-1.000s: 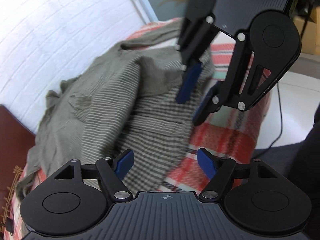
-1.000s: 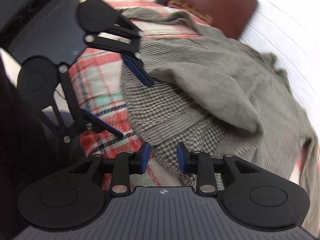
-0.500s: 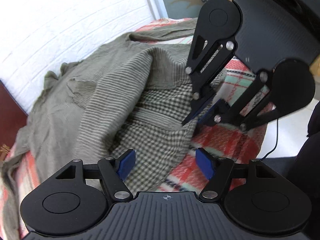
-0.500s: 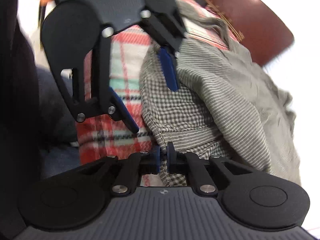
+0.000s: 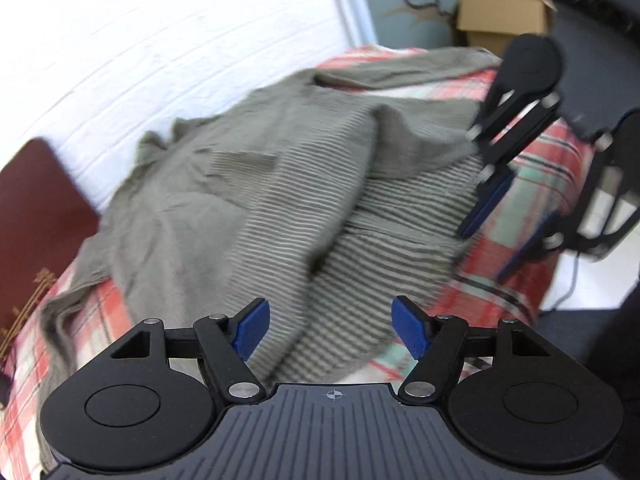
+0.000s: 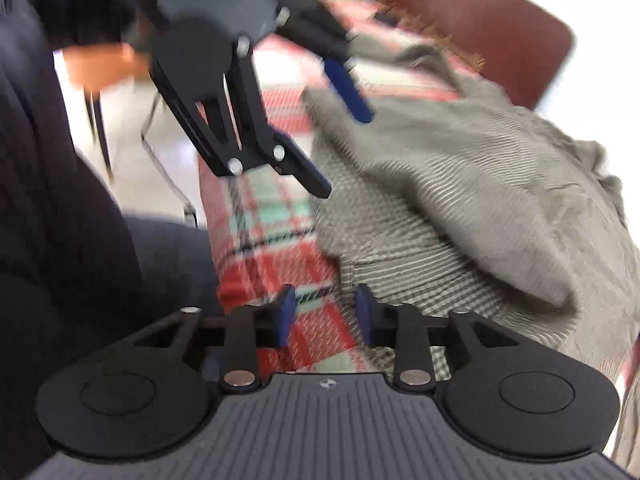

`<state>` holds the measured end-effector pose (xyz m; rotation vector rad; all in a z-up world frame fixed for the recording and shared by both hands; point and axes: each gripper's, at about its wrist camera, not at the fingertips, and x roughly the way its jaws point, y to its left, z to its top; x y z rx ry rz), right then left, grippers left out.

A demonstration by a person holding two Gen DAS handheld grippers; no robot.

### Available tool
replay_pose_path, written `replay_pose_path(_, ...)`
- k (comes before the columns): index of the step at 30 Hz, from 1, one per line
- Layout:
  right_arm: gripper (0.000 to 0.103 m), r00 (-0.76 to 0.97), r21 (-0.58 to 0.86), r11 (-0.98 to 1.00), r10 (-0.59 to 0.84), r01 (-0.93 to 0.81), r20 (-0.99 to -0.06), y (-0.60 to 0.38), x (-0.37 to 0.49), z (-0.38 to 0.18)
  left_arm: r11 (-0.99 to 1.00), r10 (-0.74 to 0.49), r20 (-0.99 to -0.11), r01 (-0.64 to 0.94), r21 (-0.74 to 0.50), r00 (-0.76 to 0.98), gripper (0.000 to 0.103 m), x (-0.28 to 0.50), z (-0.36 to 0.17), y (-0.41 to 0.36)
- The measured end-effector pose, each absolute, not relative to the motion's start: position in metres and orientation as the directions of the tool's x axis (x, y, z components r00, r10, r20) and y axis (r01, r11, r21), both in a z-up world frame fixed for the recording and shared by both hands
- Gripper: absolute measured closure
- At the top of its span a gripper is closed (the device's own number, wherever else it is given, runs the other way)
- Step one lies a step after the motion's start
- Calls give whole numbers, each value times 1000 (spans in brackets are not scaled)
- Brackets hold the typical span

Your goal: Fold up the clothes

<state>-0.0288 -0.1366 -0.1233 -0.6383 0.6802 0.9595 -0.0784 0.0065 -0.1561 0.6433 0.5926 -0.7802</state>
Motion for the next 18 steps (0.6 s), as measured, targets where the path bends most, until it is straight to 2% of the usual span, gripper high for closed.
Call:
replay_pose_path(2,67,467,-166,523,520,-836,-715,-151,-19,-108,543,-441,-689,782,306,575,24,-73,-156,3)
replay_pose_path(7,65,654,-294,693,334,-658,-679,-166,13,-112,481,-425,-706,802,354,567,24,-63,-169,-22)
replay_pose_path(9,56,672,-347,684,282,-641,-685,-162,18,-122,491,-417,-708,797,352,570,24,-53,-174,-31)
replay_pose_path(11,53,691,-409,663,230,-627,-686,-157,22,-133,500,-409,-710,792,351,573,24,-42,-180,-39)
replay_pose_path(13,58,686,-435,648,191,-625,-702,-153,27,-141,510,-401,-712,786,349,576,24,-31,-185,-48)
replay_pose_path(15,94,660,-394,669,194,-630,-726,-156,38,-139,536,-386,-711,770,345,587,24,-22,-189,-53)
replay_pose_path(16,99,660,-372,694,198,-616,-724,-159,43,-135,551,-382,-711,764,337,590,25,-17,-190,-54)
replay_pose_path(17,99,671,-348,726,207,-594,-712,-164,49,-127,558,-382,-717,764,324,583,34,-13,-190,-54)
replay_pose_path(18,99,681,-323,755,216,-570,-699,-169,55,-120,565,-381,-726,765,308,573,48,-9,-190,-54)
